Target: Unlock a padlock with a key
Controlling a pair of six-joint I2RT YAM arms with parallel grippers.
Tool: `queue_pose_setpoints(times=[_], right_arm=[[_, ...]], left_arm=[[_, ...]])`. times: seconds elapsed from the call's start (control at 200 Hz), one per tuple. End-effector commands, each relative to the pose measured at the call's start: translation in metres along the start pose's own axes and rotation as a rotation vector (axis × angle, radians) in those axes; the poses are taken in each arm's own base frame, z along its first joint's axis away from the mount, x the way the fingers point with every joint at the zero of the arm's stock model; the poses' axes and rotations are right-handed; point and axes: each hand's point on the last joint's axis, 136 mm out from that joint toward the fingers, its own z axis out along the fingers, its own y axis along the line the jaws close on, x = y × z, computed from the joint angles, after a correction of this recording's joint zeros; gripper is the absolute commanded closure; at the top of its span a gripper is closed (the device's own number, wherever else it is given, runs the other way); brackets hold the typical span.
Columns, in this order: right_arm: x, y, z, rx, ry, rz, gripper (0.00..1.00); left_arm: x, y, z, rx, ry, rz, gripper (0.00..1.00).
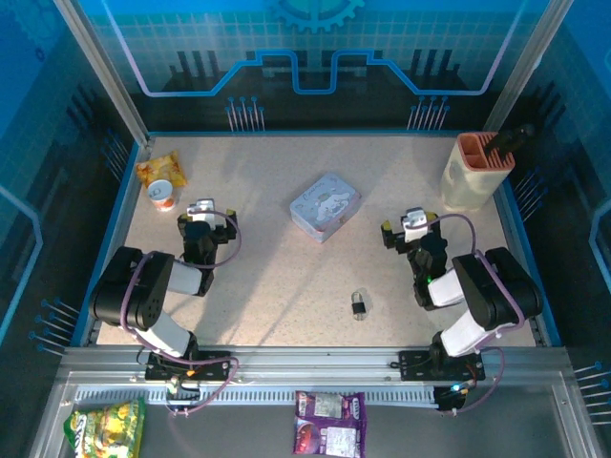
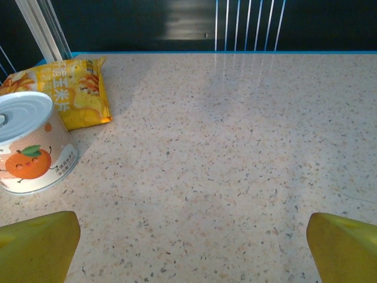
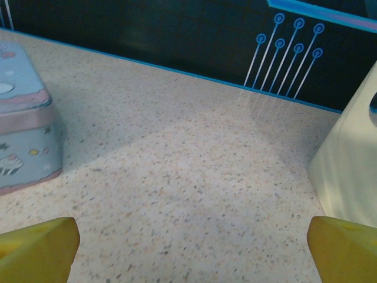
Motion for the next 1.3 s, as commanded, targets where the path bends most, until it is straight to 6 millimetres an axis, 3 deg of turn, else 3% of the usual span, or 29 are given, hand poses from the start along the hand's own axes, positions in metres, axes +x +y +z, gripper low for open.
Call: queue_pose_setpoints(times=[0.0,0.11,0.18,1.296], right_arm=[[-0.007,-0.014,0.009,0.026,0.016,0.071,0.0],[0.002,-0.033,0.024,0.086,0.118,0.14,0.0],[0.004,-0.036,0.024,0.079,0.118,0.158,0.0],[0.003,-0.036,0.023,0.095,0.119,0.149,0.0]], left_arm=[[-0.01,-0.001,0.001,0.012,-0.022,-0.029,0.01],[-0.01,-0.001,0.001,0.013,-0.021,-0.028,0.01],[-0.01,0.0,0.001,0.011,-0.022,-0.029,0.01],[-0.01,-0.001,0.001,0.013,-0.021,-0.029,0.01]])
